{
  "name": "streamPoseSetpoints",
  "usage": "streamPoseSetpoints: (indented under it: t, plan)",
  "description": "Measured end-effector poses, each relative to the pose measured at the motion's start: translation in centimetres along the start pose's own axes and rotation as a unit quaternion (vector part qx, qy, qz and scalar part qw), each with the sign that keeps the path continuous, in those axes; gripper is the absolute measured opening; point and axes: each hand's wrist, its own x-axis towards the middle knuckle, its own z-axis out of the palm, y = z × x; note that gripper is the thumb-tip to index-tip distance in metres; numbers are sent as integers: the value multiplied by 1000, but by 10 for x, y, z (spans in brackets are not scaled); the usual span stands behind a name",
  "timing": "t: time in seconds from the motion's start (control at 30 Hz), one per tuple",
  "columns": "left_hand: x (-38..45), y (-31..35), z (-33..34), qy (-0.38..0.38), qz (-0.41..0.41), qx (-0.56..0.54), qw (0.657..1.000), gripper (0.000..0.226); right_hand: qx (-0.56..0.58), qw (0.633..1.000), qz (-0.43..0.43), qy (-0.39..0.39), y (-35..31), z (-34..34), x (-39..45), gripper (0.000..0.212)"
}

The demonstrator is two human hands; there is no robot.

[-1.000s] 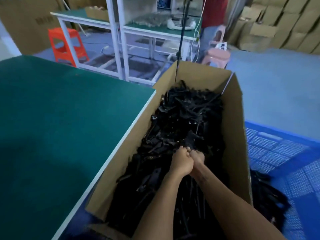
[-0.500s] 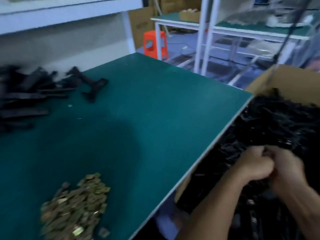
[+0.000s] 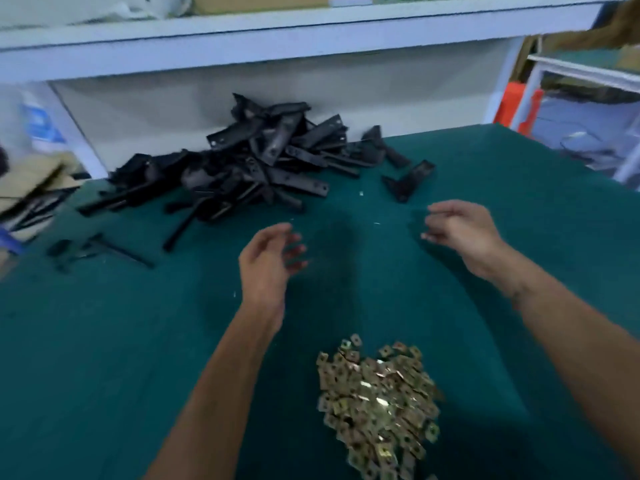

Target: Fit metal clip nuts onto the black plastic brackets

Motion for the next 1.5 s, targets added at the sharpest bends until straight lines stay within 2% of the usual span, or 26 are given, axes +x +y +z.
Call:
streamPoseSetpoints:
  t: [0.03,0.1,0.17,0.23,0.27,0.33,0.43,0.5,0.57,0.67,0.73,0.77,0.83,0.9,0.97,1.03,1.1,1.17,1.23,1.3,1.37,1.43,1.5]
  plan:
    - [6,-5,-16,16,10,-15,1000,17,-39,999,-7,1,4,18,22,36]
    - [13,-14,-34,16,17,-60,998,20,-179,981,-48,65,7,38,61,56]
    - [17,-19,-36,-9,14,-82,996,22,-257,953,-83,136,7,42,94,61]
    - [17,-23,-35,-34,16,-46,998,26,-304,934,-75,174,10,37,121,66]
    - [17,-24,-34,-44,20,-21,999,29,-344,921,-73,169,11,35,130,70]
    - [19,-26,-34,-57,22,12,998,32,-443,884,-95,112,14,30,141,75]
    - [23,-22,-35,-53,10,8,999,32,-565,810,-149,50,9,28,145,61]
    - [24,-21,-35,-47,7,6,999,32,-585,783,-196,73,5,32,137,39]
    - [22,-21,-34,-54,10,16,998,31,-553,786,-246,125,4,38,121,27]
    - [20,-22,-33,-67,24,47,996,23,-482,786,-345,174,-3,51,91,23]
    - [17,-22,-32,-65,44,68,995,16,-390,811,-408,153,-13,65,64,22]
    - [14,-21,-31,-61,57,79,993,13,-324,837,-422,128,-18,74,47,20]
    - [7,-18,-28,-57,91,124,986,23,-175,910,-374,36,-30,97,8,16]
    - [-1,-12,-21,-63,139,224,963,48,-62,948,-300,-82,-37,117,-28,25]
    - [-6,0,-9,-40,201,288,935,61,-8,951,-255,-177,-37,130,-55,29]
    - [-8,14,4,1,231,273,934,58,40,947,-199,-248,-33,137,-74,28]
    - [-5,20,11,42,233,278,931,60,73,947,-151,-275,-29,138,-84,24]
    - [-5,19,12,45,249,296,921,59,51,947,-140,-285,-23,129,-88,21]
    - [-2,16,7,39,257,360,896,60,-39,938,-156,-308,-17,108,-87,17]
    - [4,11,-2,50,235,454,858,60,-173,910,-179,-333,-7,81,-88,14]
    - [8,3,-11,58,222,539,811,63,-272,873,-170,-368,5,57,-92,19]
    - [7,-5,-18,61,242,596,763,64,-303,854,-160,-391,14,45,-98,26]
    - [6,-11,-21,53,254,636,726,63,-308,851,-178,-385,19,44,-102,25]
